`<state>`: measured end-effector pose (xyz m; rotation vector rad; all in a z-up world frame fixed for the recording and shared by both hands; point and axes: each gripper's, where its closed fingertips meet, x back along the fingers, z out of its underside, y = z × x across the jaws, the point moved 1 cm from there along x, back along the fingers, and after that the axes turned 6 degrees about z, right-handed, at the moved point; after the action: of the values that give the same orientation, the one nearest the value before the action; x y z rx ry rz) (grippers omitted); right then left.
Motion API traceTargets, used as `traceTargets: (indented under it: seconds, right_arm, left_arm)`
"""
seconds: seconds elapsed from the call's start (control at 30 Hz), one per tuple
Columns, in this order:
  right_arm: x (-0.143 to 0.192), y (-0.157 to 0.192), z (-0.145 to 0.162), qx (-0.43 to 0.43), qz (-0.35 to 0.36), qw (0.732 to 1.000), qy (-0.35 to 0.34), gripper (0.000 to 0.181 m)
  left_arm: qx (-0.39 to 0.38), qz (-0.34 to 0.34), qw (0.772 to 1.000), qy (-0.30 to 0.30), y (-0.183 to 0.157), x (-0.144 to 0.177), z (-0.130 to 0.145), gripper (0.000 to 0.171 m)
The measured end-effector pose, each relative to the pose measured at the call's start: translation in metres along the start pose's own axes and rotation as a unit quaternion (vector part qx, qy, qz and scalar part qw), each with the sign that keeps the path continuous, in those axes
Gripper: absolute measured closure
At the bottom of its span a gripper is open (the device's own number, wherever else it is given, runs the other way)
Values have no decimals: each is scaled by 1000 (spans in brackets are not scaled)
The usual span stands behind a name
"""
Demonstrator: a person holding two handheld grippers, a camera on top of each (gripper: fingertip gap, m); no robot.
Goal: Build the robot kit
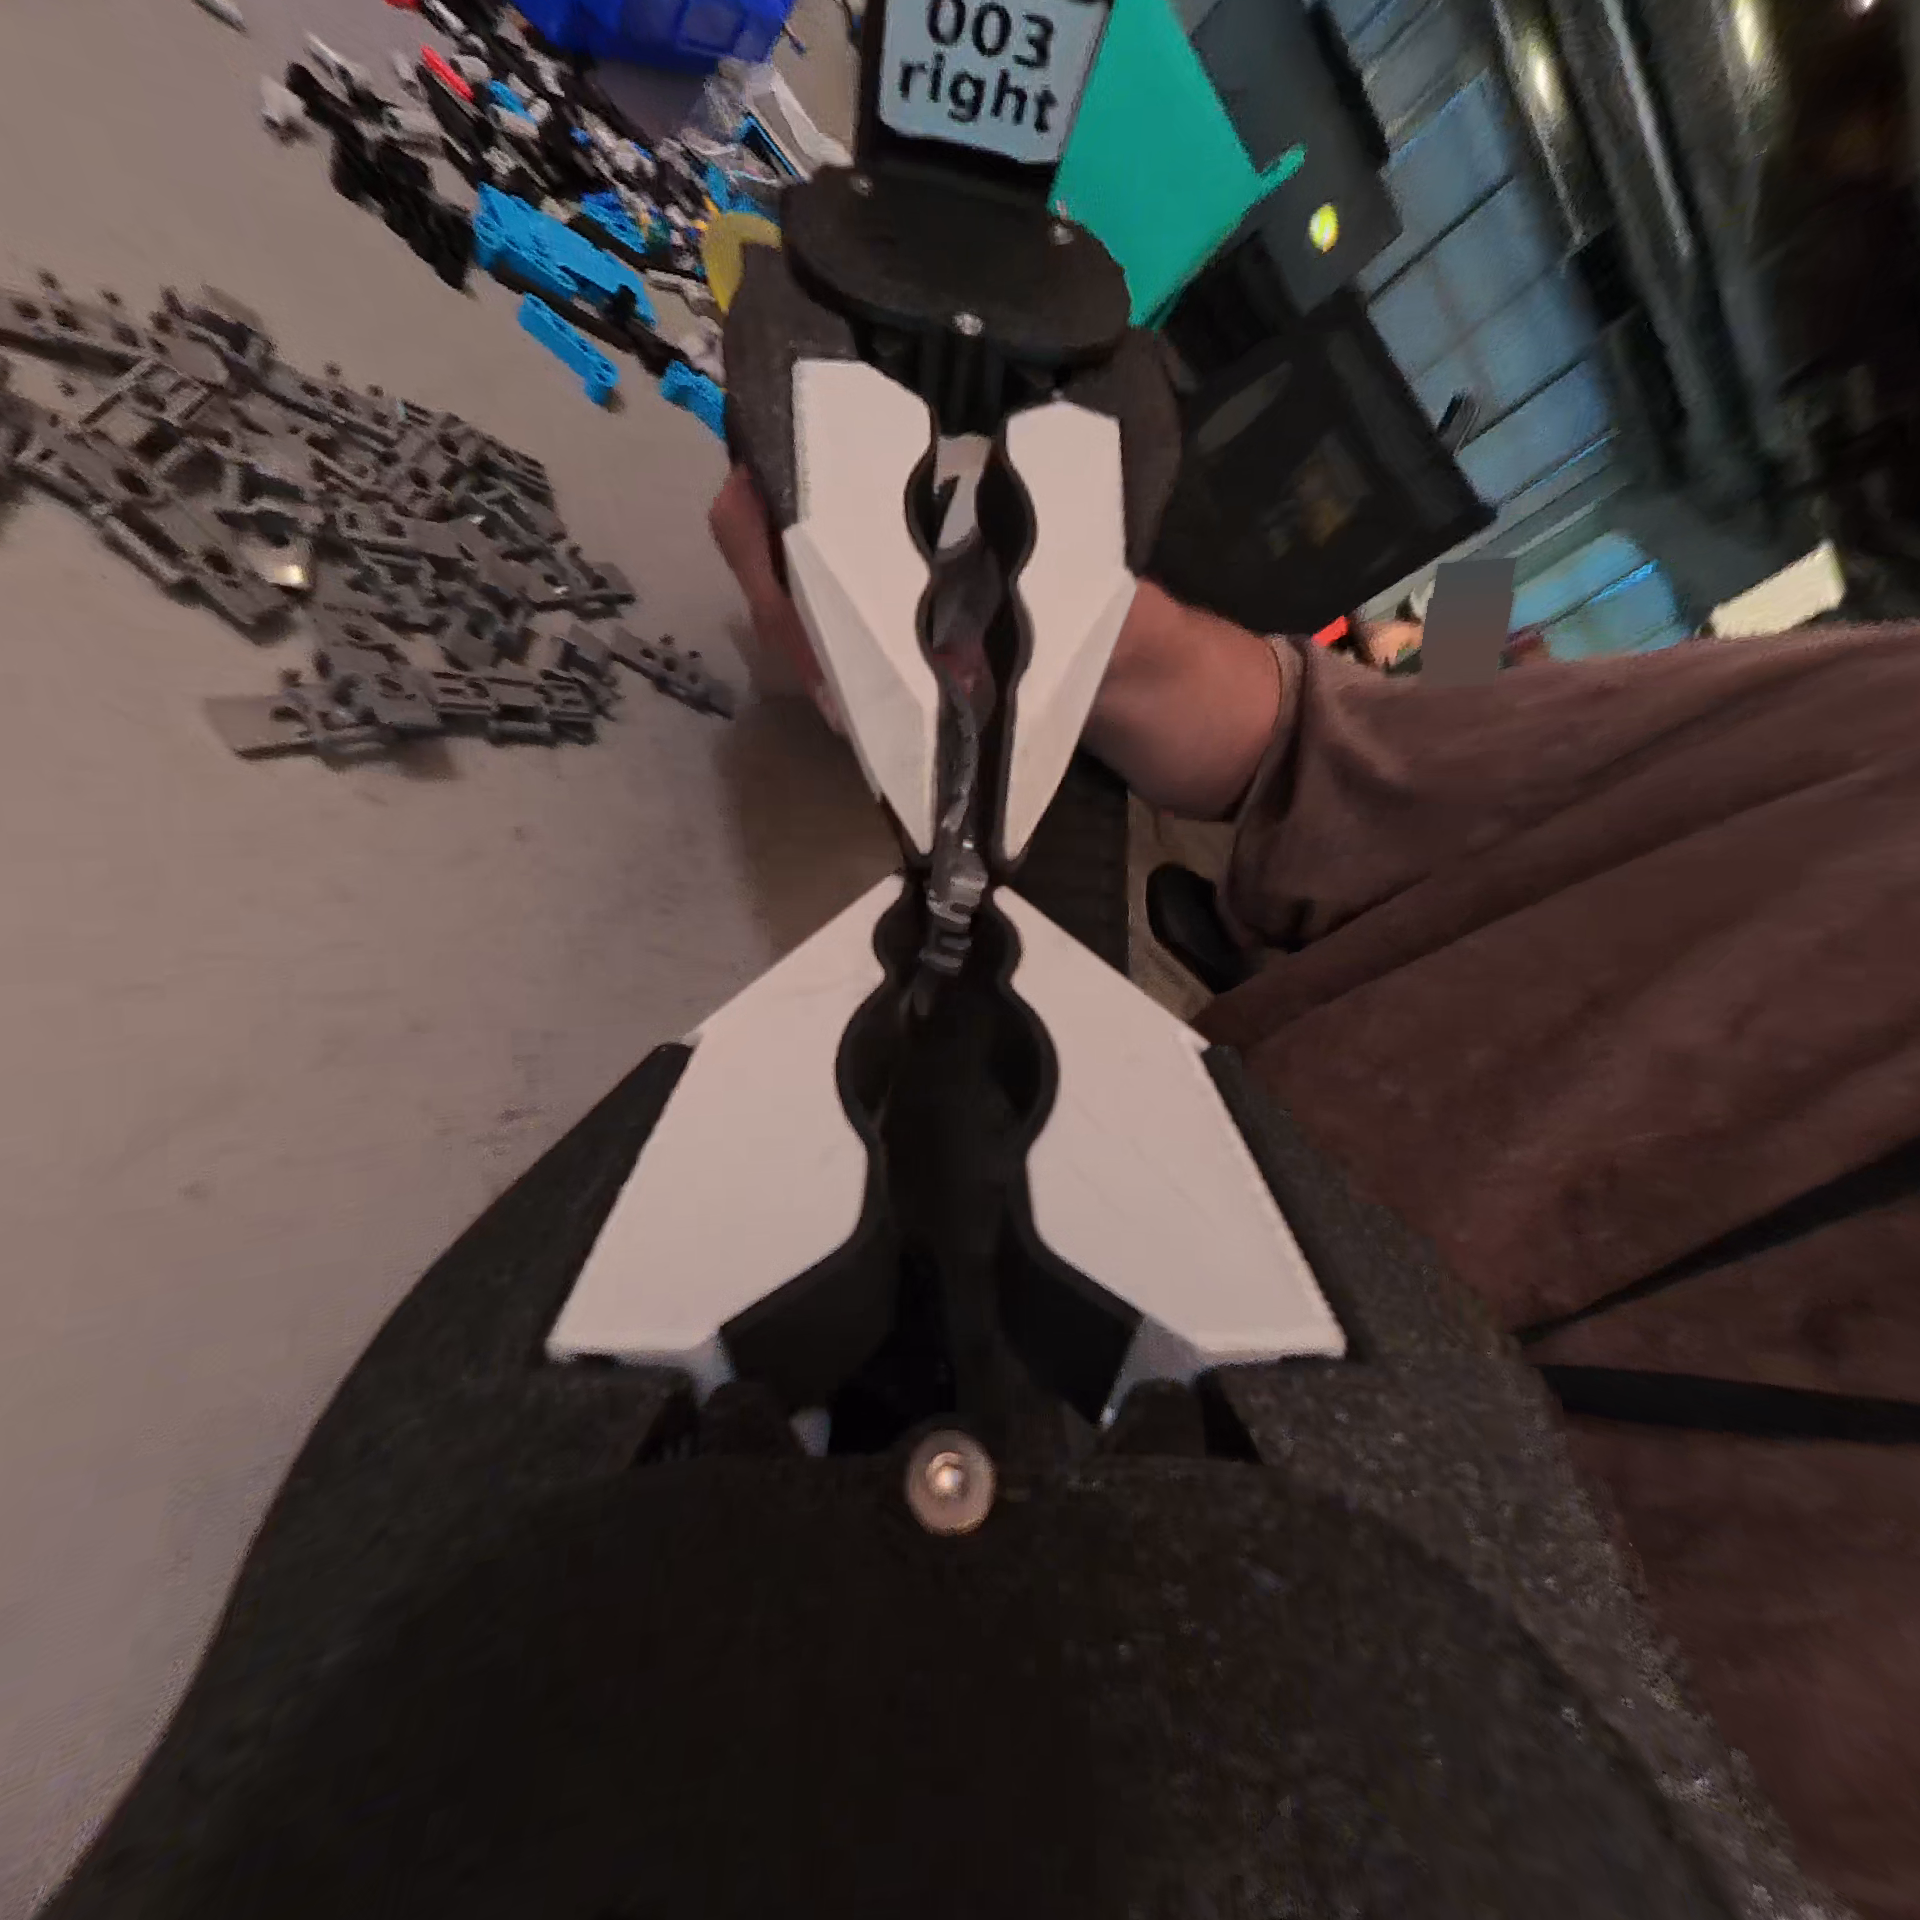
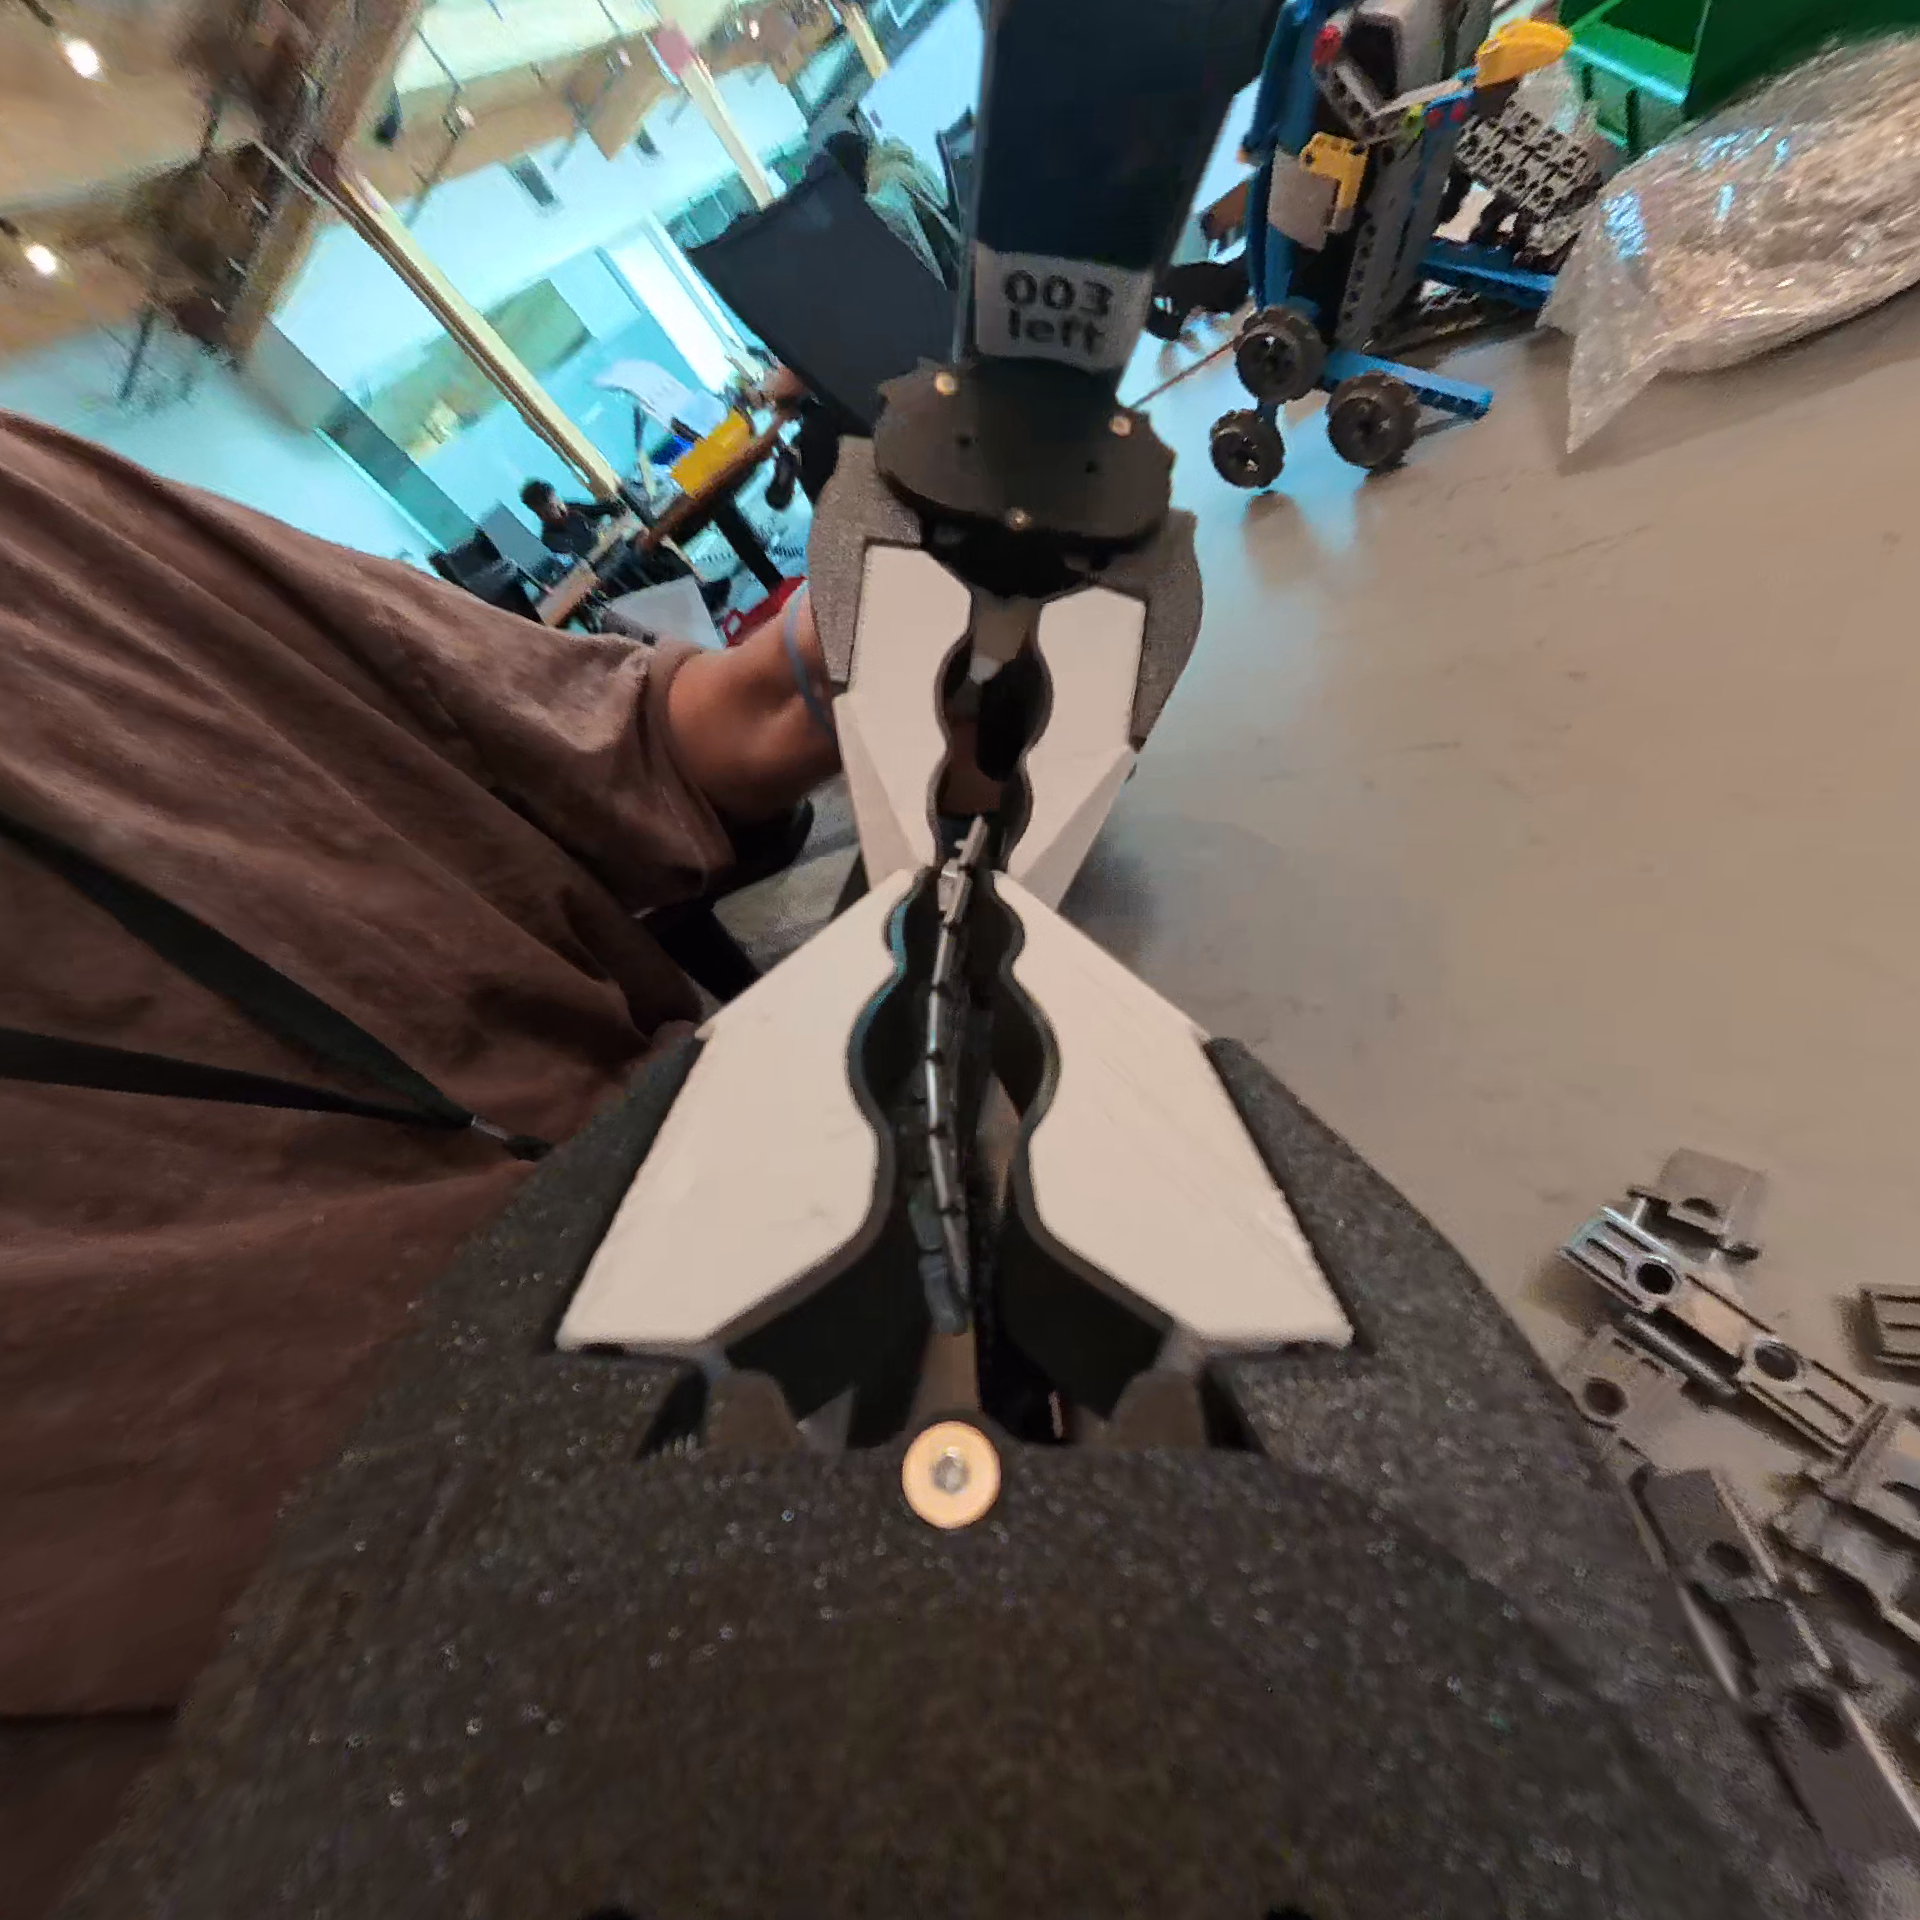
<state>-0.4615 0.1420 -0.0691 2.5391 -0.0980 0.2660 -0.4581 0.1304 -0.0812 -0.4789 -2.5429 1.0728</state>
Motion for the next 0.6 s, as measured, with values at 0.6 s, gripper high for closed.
traceTargets:
  seconds: [0.6]
  right_arm:
    - [19,-10,-35,-81,-23,990,-115,178]
  left_arm:
    - [-52,12,994,-100,3,10,-25,156]
